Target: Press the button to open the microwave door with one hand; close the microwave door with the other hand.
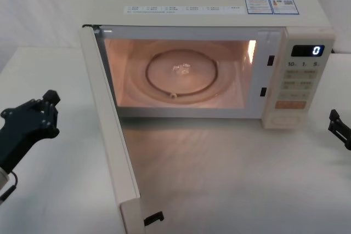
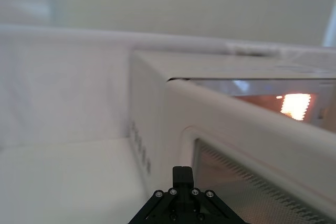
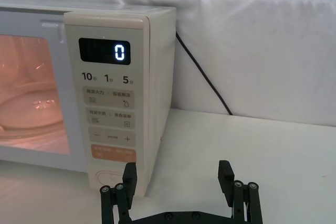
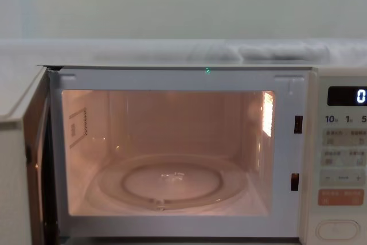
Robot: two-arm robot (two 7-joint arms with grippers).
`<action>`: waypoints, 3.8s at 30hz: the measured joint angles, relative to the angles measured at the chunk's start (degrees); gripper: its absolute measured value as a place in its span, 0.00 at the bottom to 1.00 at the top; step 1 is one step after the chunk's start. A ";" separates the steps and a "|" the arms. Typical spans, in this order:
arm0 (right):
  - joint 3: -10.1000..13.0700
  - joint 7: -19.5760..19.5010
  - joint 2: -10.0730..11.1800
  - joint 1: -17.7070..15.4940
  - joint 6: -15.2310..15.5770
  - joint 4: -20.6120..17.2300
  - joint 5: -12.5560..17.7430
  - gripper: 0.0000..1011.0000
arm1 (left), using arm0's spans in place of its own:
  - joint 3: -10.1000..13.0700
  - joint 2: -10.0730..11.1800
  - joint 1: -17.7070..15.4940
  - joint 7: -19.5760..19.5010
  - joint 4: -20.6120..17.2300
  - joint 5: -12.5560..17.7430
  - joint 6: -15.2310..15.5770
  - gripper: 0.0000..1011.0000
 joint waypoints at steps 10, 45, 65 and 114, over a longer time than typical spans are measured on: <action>0.00 0.00 0.00 0.00 0.00 0.00 0.00 0.99 | 2.34 4.05 -2.37 -5.15 -0.23 -1.79 -2.01 0.00; 0.00 0.01 0.00 0.00 0.00 0.00 0.00 0.99 | 20.87 8.03 -16.10 -11.13 4.22 -2.54 -2.62 0.00; 0.00 0.01 0.00 0.00 0.00 0.00 0.00 0.99 | 30.15 8.35 -24.14 -14.39 8.43 -2.63 -2.27 0.00; 0.00 0.00 0.00 0.00 0.00 0.00 0.00 0.99 | 36.14 -2.63 -35.87 -5.19 20.86 2.82 -3.36 0.00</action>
